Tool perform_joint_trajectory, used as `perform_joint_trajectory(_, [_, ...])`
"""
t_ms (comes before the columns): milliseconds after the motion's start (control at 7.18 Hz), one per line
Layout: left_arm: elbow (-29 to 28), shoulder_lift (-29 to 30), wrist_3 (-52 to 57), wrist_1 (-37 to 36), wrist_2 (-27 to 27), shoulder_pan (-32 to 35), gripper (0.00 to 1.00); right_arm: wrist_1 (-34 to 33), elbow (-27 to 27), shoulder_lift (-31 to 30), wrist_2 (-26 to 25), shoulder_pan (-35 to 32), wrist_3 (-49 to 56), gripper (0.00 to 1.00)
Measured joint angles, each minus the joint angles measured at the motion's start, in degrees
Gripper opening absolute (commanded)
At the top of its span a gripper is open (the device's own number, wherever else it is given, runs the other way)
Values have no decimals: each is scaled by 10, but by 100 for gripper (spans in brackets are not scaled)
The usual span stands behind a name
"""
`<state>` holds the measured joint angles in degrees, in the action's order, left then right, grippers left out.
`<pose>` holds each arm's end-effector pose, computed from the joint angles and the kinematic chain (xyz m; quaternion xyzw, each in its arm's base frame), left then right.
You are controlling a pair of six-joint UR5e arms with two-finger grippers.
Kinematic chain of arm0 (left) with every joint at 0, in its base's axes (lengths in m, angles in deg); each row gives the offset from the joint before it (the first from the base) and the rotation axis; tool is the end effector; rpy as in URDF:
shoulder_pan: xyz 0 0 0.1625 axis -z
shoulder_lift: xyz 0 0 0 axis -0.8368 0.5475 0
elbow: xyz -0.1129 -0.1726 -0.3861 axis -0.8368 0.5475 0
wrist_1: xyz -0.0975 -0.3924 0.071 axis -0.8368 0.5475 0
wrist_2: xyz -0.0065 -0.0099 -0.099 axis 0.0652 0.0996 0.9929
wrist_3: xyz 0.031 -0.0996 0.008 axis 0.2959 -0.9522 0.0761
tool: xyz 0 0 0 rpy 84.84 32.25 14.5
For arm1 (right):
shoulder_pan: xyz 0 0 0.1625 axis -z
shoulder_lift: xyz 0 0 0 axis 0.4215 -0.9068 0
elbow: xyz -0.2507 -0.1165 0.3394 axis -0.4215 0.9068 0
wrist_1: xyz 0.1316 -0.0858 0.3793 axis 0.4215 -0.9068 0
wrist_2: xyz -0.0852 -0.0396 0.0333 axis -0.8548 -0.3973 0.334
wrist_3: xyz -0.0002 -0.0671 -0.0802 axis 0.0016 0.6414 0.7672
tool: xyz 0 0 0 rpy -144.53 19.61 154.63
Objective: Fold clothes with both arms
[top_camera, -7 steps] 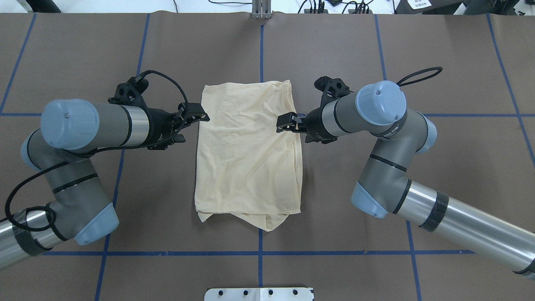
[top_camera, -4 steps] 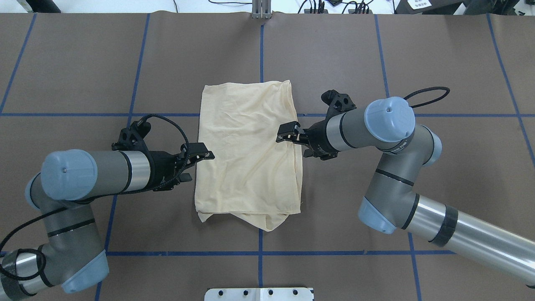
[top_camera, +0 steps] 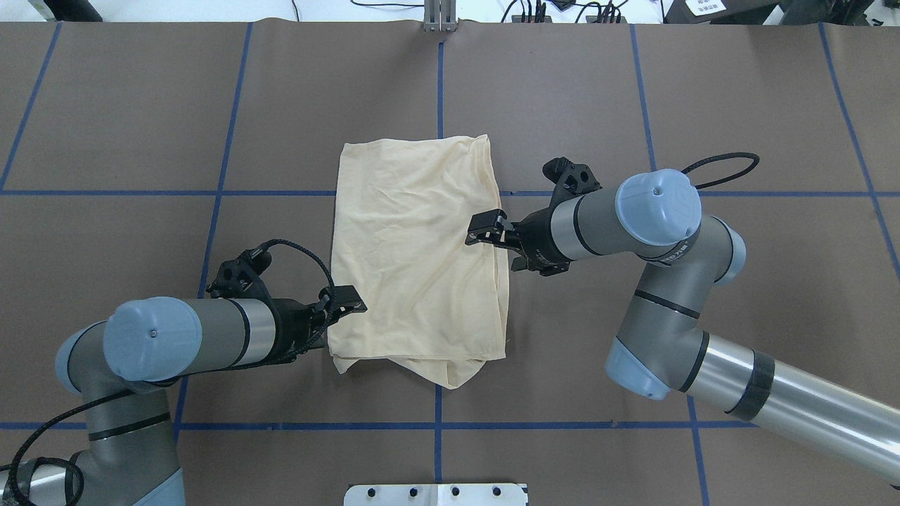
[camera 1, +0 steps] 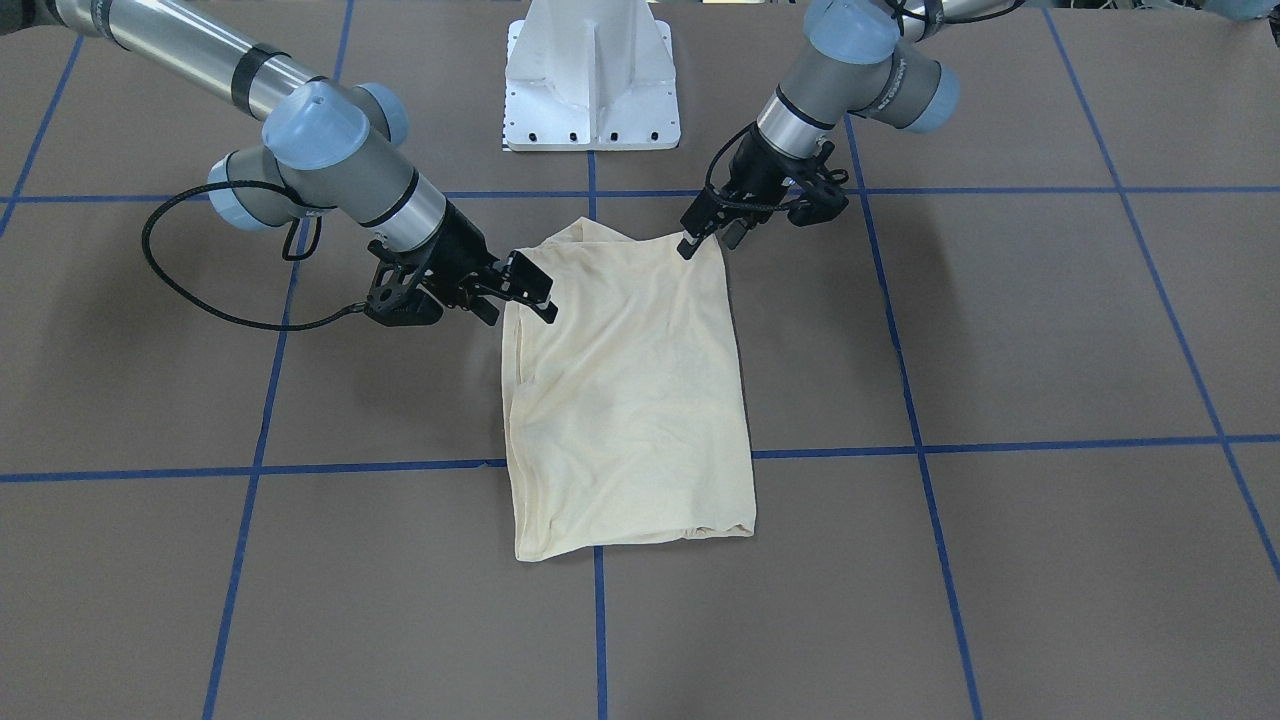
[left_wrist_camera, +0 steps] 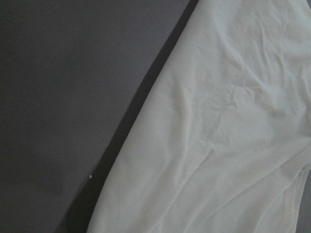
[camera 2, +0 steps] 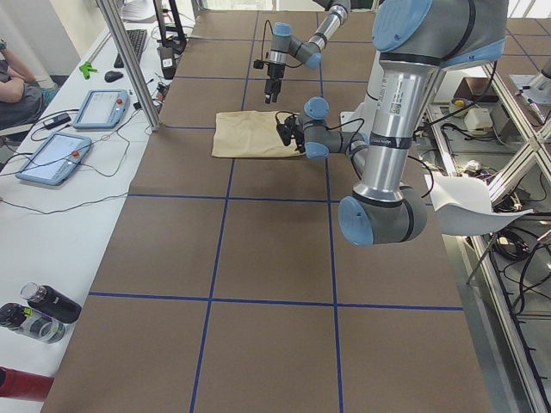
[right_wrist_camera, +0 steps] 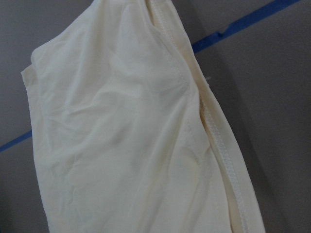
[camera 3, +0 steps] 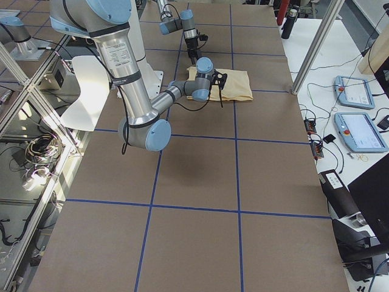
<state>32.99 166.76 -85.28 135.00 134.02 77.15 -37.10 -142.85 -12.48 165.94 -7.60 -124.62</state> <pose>0.4984 -0.3186 0.3282 -0.0405 0.5838 -0.2749 0.7629 -0.5060 -0.4354 0.3028 -0.0178 -0.6079 0.1644 0.7766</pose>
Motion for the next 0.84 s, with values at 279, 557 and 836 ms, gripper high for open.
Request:
perform_joint_trajectory(279, [-4, 0, -2, -2, 0, -11, 99, 0, 0, -2, 1, 0, 0, 100])
perform_joint_trajectory(557, [-11, 0, -3, -1, 0, -16, 98, -1, 0, -3, 2, 0, 0, 100])
perform_joint_trajectory(836, [-17, 1, -3, -1, 0, -17, 98, -1, 0, -3, 2, 0, 1, 100])
